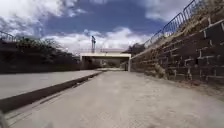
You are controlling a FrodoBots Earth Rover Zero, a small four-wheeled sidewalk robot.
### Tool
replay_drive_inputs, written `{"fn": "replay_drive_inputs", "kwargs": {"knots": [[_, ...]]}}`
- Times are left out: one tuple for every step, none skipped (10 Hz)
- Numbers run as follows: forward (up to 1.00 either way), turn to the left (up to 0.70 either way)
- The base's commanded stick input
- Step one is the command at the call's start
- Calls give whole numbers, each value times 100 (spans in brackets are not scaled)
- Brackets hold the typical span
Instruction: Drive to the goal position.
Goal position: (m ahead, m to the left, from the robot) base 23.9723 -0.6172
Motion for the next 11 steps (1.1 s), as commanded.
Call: {"fn": "replay_drive_inputs", "kwargs": {"knots": [[100,0],[100,0],[100,0],[100,0],[100,0],[100,0],[100,-27],[100,-27],[100,-27],[100,0],[100,0]]}}
